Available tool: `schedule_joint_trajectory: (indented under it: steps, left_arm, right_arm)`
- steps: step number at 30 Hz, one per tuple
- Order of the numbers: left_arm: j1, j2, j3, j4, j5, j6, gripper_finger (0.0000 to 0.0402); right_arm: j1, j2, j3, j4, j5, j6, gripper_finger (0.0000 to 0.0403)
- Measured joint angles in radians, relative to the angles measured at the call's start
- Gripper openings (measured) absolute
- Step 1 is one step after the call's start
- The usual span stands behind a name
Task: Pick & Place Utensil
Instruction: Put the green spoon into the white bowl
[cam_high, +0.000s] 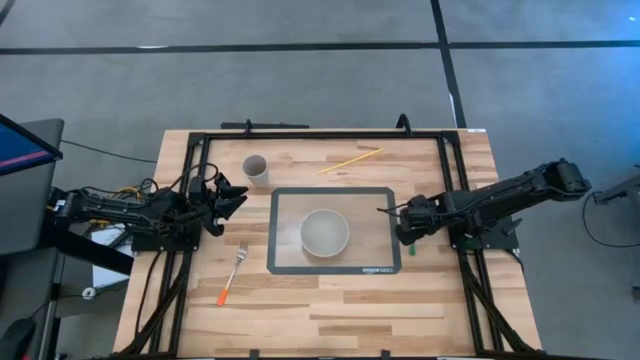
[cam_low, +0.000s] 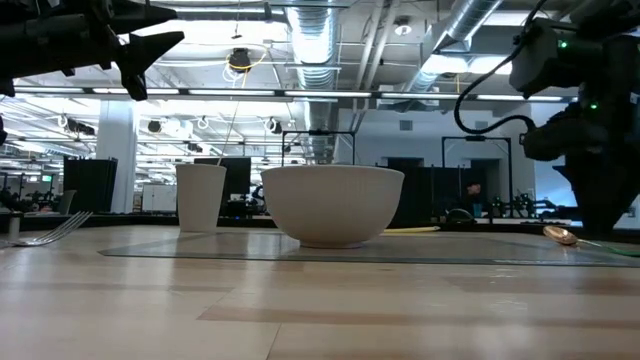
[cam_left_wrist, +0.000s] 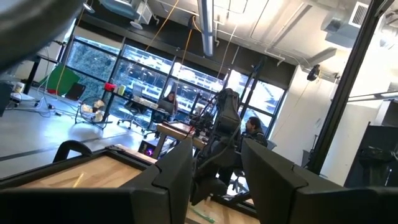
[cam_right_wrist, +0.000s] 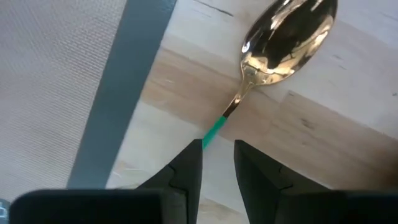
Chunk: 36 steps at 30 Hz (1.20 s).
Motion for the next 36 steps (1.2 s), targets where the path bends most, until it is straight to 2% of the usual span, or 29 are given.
schedule_joint_trajectory:
  steps: [7, 12, 22, 27, 36]
  left_arm:
    - [0.000, 0.000, 0.000, 0.001, 0.000, 0.000, 0.0140]
    - [0.000, 0.000, 0.000, 0.001, 0.000, 0.000, 0.0140]
    - [0.000, 0.000, 0.000, 0.005, 0.000, 0.000, 0.0140]
    - [0.000, 0.000, 0.000, 0.005, 0.000, 0.000, 0.0140]
    - [0.000, 0.000, 0.000, 0.005, 0.000, -0.007, 0.0140]
  right_arm:
    - [0.000, 0.068, 0.000, 0.009, 0.001, 0.090, 0.0087]
    - [0.000, 0.117, 0.007, 0.026, 0.005, 0.072, 0.0087]
    - [0.000, 0.017, 0.003, 0.020, 0.000, 0.087, 0.0087]
    - [0.002, 0.012, 0.002, 0.023, 0.027, 0.165, 0.0087]
    - [0.023, 0.130, -0.026, 0.094, 0.011, 0.212, 0.0087]
